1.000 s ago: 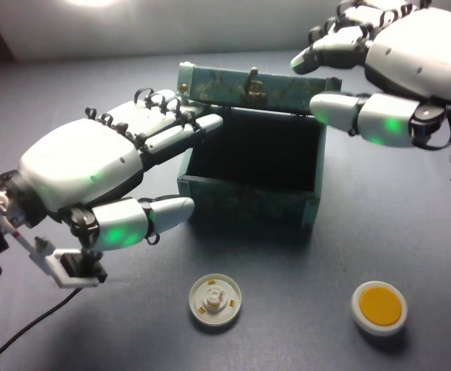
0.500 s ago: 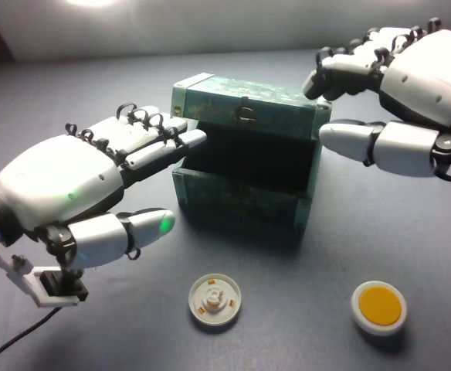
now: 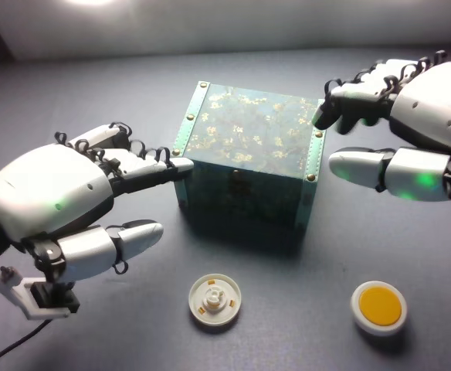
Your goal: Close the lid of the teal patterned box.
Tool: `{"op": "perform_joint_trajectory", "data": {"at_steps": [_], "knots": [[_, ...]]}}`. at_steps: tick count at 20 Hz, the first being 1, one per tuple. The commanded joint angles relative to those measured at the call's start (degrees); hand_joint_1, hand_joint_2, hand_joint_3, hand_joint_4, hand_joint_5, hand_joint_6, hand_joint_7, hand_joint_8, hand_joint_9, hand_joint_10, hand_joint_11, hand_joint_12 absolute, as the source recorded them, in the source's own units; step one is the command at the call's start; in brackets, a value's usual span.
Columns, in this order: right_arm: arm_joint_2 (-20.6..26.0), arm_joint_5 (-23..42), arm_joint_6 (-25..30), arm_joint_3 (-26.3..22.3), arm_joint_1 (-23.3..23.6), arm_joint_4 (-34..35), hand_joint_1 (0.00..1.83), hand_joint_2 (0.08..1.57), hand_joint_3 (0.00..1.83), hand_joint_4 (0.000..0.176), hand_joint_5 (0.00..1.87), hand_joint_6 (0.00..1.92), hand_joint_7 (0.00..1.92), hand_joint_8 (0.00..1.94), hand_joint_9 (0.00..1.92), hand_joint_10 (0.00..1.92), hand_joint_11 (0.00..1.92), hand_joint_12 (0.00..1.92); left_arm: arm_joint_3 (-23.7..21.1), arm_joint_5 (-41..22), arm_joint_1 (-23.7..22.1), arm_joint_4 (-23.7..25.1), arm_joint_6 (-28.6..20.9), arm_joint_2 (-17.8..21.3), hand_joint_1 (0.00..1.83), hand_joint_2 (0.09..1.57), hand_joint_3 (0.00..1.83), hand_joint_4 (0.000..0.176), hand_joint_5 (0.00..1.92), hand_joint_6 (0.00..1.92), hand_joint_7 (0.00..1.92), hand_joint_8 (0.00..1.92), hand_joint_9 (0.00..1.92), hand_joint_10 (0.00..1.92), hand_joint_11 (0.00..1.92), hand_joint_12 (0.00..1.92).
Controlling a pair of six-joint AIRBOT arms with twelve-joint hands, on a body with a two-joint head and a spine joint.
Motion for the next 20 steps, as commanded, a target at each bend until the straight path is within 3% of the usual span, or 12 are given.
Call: {"op": "perform_joint_trajectory", "data": {"at_steps": [1,4,5,7,9,10,11,14,15,17,19,20], "knots": [[1.3,9.5,0.4,-0.5,0.0,0.0,0.19,1.37,0.0,0.0,0.3,0.76,0.42,0.98,0.32,1.48,0.25,1.92,-0.3,-9.6,-0.3,-1.1,-0.1,0.8,0.02,1.49,0.0,0.024,0.2,0.01,0.24,0.0,0.19,0.02,0.0,1.0],[4.9,14.6,0.4,-2.8,-1.7,-0.3,0.18,1.42,0.01,0.0,0.24,0.62,0.35,0.53,0.16,1.14,0.02,1.88,-1.8,-14.0,0.3,-2.8,3.0,3.0,0.01,1.52,0.01,0.0,0.13,0.01,0.13,0.01,0.08,0.01,0.0,0.28],[6.4,16.6,0.4,-3.8,-2.3,-0.3,0.21,1.48,0.01,0.0,0.15,0.55,0.26,0.3,0.01,0.92,0.0,1.73,-2.3,-15.9,0.9,-3.8,3.8,3.8,0.19,1.5,0.0,0.0,0.07,0.0,0.07,0.01,0.02,0.01,0.0,0.01],[8.7,19.5,-0.5,-5.3,-3.2,0.1,0.2,1.47,0.0,0.0,0.1,0.52,0.22,0.25,0.0,0.82,0.0,1.71,-2.9,-18.2,1.6,-5.3,5.3,4.8,0.15,1.49,0.0,0.0,0.01,0.0,0.01,0.0,0.0,0.0,0.0,0.0],[11.1,22.4,-2.4,-7.1,-4.5,1.0,0.14,1.38,0.0,0.0,0.09,0.35,0.24,0.09,0.03,0.72,0.0,1.59,-3.3,-19.9,2.2,-6.5,6.1,5.4,0.18,1.47,0.0,0.075,0.0,0.0,0.0,0.0,0.0,0.0,0.0,0.0],[12.1,23.9,-2.9,-7.9,-5.3,1.6,0.23,1.41,0.0,0.0,0.02,0.18,0.09,0.03,0.01,0.37,0.0,1.55,-3.4,-21.0,2.5,-7.2,6.4,5.6,0.17,1.44,0.0,0.131,0.0,0.0,0.0,0.0,0.0,0.0,0.0,0.0],[12.8,25.4,-3.0,-8.4,-6.2,2.1,0.25,1.43,0.0,0.0,0.0,0.03,0.02,0.0,0.0,0.08,0.0,1.53,-3.7,-22.2,2.8,-7.8,6.9,5.9,0.17,1.43,0.0,0.117,0.0,0.0,0.0,0.0,0.0,0.0,0.0,0.0],[15.0,30.5,-3.1,-10.1,-9.3,3.5,0.21,1.37,0.0,0.004,0.0,0.0,0.0,0.0,0.0,0.0,0.0,1.23,-4.7,-26.4,4.7,-10.0,8.1,6.8,0.13,1.37,0.0,0.146,0.0,0.0,0.0,0.0,0.0,0.0,0.0,0.0],[15.8,32.7,-3.3,-10.8,-10.5,4.1,0.21,1.34,0.0,0.024,0.0,0.0,0.0,0.0,0.0,0.0,0.0,1.14,-4.9,-27.8,5.4,-10.8,8.2,7.1,0.13,1.37,0.0,0.14,0.0,0.0,0.0,0.0,0.0,0.0,0.0,0.0],[17.0,37.9,-4.2,-12.2,-12.9,5.2,0.18,1.4,0.0,0.0,0.0,0.0,0.0,0.0,0.0,0.0,0.0,0.88,-5.2,-30.5,6.6,-12.0,8.5,7.4,0.27,1.32,0.0,0.136,0.0,0.0,0.0,0.0,0.0,0.0,0.0,0.0],[17.7,42.4,-4.6,-13.1,-14.8,5.7,0.16,1.37,0.0,0.0,0.0,0.0,0.0,0.0,0.0,0.0,0.0,0.02,-5.4,-33.4,7.4,-12.7,8.5,7.7,0.29,1.34,0.0,0.139,0.0,0.0,0.0,0.0,0.0,0.0,0.0,0.0],[18.0,43.5,-4.6,-13.4,-15.2,5.7,0.16,1.37,0.0,0.0,0.0,0.0,0.0,0.0,0.0,0.0,0.0,0.02,-5.5,-34.3,7.5,-12.8,8.7,7.8,0.29,1.34,0.0,0.139,0.0,0.0,0.0,0.0,0.0,0.0,0.0,0.0]]}}
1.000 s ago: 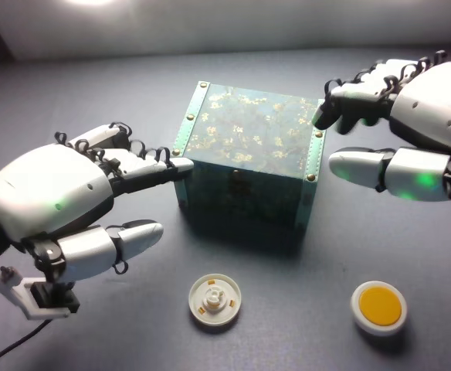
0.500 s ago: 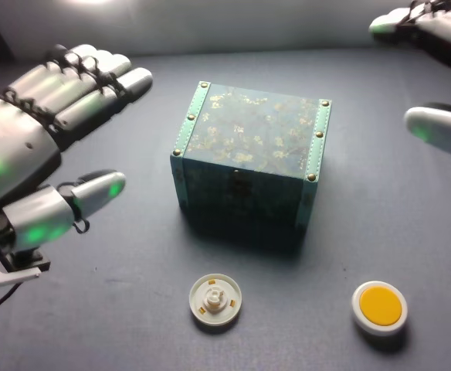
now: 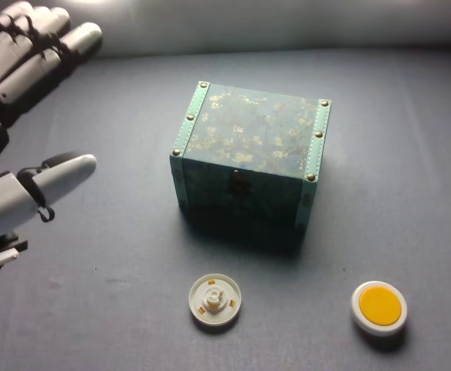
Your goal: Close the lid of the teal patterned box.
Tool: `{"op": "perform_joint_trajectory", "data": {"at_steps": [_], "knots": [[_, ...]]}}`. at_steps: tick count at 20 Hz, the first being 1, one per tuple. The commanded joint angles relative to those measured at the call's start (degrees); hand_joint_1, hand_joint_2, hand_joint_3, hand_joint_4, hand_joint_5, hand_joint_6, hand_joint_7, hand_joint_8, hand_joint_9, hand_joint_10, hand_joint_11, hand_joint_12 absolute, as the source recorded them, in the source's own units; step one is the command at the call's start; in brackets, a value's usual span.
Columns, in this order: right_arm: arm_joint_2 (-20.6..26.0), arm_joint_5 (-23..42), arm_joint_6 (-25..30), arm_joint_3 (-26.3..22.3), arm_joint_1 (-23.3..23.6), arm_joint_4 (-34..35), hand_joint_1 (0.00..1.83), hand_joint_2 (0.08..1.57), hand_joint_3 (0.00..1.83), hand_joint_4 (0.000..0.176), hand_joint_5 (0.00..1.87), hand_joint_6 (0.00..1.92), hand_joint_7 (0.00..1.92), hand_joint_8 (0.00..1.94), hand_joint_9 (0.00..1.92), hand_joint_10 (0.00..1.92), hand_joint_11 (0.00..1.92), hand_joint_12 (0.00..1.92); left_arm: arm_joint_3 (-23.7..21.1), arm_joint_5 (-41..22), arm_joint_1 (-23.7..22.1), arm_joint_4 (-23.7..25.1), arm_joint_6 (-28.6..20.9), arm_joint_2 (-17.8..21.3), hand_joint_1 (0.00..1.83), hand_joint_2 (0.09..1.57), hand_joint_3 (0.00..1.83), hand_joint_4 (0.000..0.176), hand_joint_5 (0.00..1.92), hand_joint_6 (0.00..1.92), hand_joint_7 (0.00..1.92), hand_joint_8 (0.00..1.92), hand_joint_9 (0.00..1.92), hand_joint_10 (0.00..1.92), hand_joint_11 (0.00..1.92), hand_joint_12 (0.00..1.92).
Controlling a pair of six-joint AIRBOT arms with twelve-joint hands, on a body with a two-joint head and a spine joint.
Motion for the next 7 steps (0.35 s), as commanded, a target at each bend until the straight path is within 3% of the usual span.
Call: {"op": "perform_joint_trajectory", "data": {"at_steps": [1,2,4,5,6,7], "knots": [[0.7,10.3,0.1,-0.1,0.1,0.6,0.27,1.33,0.0,0.0,0.0,0.0,0.0,0.0,0.0,0.0,0.0,0.0,-0.1,-9.9,0.0,-0.2,0.4,0.8,0.35,1.34,0.0,0.139,0.0,0.0,0.0,0.0,0.0,0.0,0.0,0.0],[0.8,11.9,0.1,-0.3,-0.2,0.6,0.22,1.34,0.0,0.0,0.0,0.0,0.0,0.0,0.0,0.0,0.0,0.0,-0.4,-11.5,0.2,-0.3,1.0,1.2,0.58,1.32,0.0,0.108,0.0,0.0,0.0,0.0,0.0,0.0,0.0,0.0],[1.1,14.4,-0.1,-0.6,-0.8,0.6,0.21,1.37,0.0,0.0,0.0,0.0,0.0,0.0,0.0,0.0,0.0,0.0,-0.9,-12.8,0.6,-1.0,1.3,1.7,0.66,1.35,0.0,0.098,0.0,0.0,0.0,0.0,0.0,0.0,0.0,0.0],[1.5,16.6,-0.8,-1.0,-1.6,0.7,0.13,1.33,0.0,0.0,0.0,0.0,0.0,0.0,0.0,0.0,0.02,0.01,-0.8,-12.8,0.2,-0.9,1.3,1.8,0.7,1.31,0.0,0.129,0.24,0.1,0.0,0.0,0.0,0.0,0.01,0.0],[2.0,18.2,-1.5,-1.4,-2.2,0.7,0.16,1.26,0.05,0.0,0.0,0.0,0.0,0.0,0.0,0.0,0.0,0.83,-0.5,-12.8,-0.3,-0.7,1.0,1.8,0.74,1.34,0.01,0.167,0.48,1.31,0.1,0.02,0.0,0.0,0.0,0.0],[2.4,19.2,-2.0,-1.8,-2.5,0.7,0.18,1.26,0.03,0.004,0.0,0.0,0.0,0.0,0.0,0.0,0.0,1.2,-0.5,-12.9,-0.9,-0.4,0.9,1.9,0.73,1.36,0.01,0.174,0.51,1.59,0.13,0.02,0.0,0.0,0.0,0.0]]}}
